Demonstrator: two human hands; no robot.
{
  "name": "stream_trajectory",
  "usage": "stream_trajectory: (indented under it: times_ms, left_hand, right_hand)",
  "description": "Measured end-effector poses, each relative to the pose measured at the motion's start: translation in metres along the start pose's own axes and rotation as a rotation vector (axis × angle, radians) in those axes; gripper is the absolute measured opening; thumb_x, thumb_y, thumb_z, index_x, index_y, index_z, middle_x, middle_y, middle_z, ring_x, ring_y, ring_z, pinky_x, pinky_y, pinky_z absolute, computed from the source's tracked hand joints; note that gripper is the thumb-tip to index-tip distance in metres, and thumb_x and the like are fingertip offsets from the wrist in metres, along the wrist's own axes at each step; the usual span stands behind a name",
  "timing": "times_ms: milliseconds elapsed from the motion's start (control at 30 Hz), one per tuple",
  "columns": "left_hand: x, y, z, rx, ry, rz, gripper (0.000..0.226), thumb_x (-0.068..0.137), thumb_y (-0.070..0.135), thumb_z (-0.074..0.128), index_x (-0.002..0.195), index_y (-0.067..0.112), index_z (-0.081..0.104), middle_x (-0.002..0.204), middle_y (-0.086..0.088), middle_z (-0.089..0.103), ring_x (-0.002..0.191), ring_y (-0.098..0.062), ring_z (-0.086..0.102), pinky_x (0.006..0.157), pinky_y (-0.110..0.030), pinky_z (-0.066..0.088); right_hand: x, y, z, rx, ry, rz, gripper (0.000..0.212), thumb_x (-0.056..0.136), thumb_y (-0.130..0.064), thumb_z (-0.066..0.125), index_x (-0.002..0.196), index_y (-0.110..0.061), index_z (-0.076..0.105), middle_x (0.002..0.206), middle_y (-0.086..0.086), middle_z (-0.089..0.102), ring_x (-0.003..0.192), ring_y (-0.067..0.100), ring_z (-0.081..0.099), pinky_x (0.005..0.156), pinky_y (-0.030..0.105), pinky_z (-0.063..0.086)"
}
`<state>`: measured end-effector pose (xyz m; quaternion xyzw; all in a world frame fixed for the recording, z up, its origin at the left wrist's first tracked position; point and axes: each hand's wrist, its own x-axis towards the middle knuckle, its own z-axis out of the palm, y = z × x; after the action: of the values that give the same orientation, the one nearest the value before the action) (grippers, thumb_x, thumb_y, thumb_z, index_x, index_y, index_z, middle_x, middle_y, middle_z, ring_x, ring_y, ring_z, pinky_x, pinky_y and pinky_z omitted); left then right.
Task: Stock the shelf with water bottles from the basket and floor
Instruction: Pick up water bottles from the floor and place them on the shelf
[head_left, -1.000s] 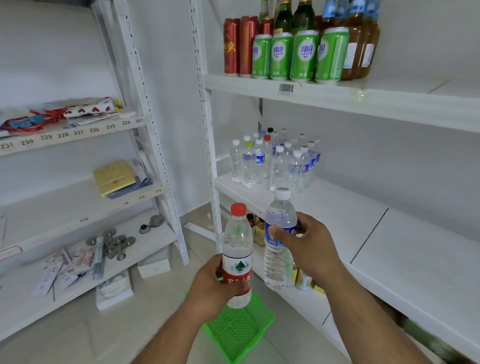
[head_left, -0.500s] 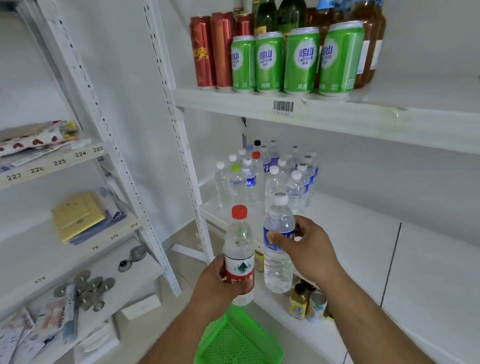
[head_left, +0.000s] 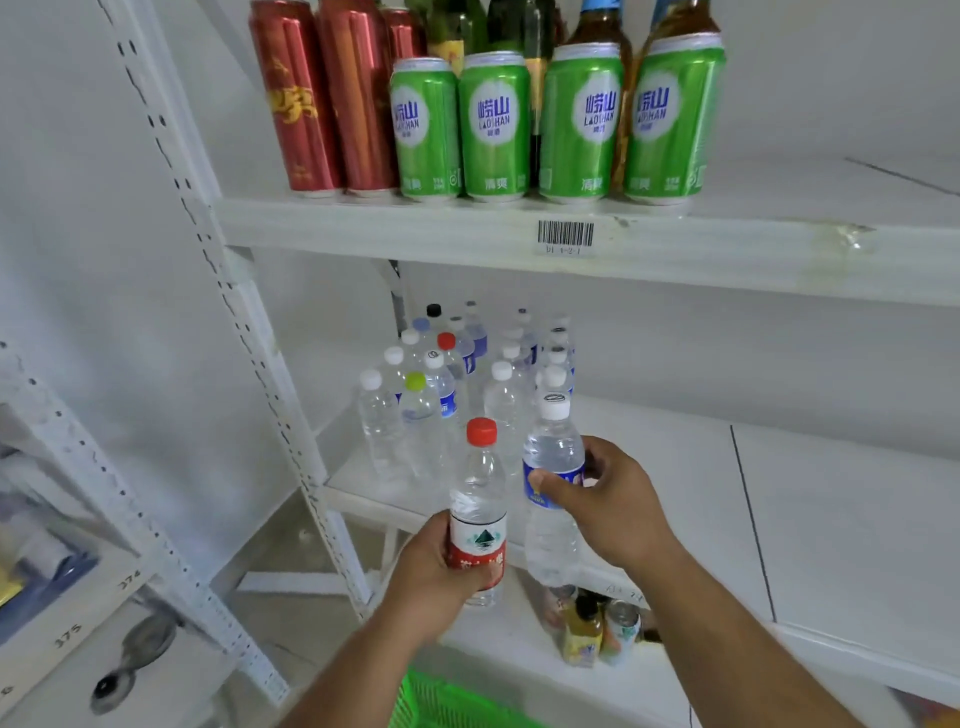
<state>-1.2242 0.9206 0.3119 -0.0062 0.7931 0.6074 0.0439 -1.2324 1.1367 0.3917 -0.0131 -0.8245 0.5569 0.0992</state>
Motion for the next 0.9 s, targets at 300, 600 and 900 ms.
stream_trajectory:
  times_ms: [300, 600, 900]
  left_hand:
    - [0.081, -0.017, -0.04, 0.046, -0.18, 0.031, 0.059, 0.063, 0.018, 0.09, 0.111, 0.037, 0.062, 0.098, 0.012, 0.074, 0.09, -0.004, 0.07, 0.064, -0.015, 0.055]
    - [0.14, -0.024, -0.023, 0.027, -0.188, 0.021, 0.055, 0.058, 0.03, 0.09, 0.101, 0.046, 0.059, 0.094, 0.019, 0.073, 0.087, -0.001, 0.07, 0.059, -0.017, 0.055]
    - [0.177, -0.04, -0.007, 0.037, -0.195, 0.026, 0.06, 0.053, 0.044, 0.089, 0.105, 0.044, 0.059, 0.098, 0.031, 0.069, 0.09, 0.008, 0.066, 0.074, -0.018, 0.053]
  right_hand:
    - [0.019, -0.002, 0.049, -0.033, 0.202, 0.132, 0.04, 0.078, -0.036, 0.08, 0.114, -0.029, 0.066, 0.105, -0.013, 0.071, 0.099, 0.008, 0.065, 0.086, 0.032, 0.053]
    - [0.048, 0.024, 0.07, -0.011, 0.296, 0.194, 0.033, 0.077, -0.036, 0.078, 0.106, -0.042, 0.064, 0.099, -0.022, 0.07, 0.095, 0.001, 0.062, 0.077, 0.021, 0.047]
    - [0.068, 0.048, 0.079, -0.024, 0.329, 0.234, 0.038, 0.077, -0.037, 0.079, 0.107, -0.048, 0.059, 0.1, -0.034, 0.065, 0.094, -0.01, 0.06, 0.071, 0.013, 0.043]
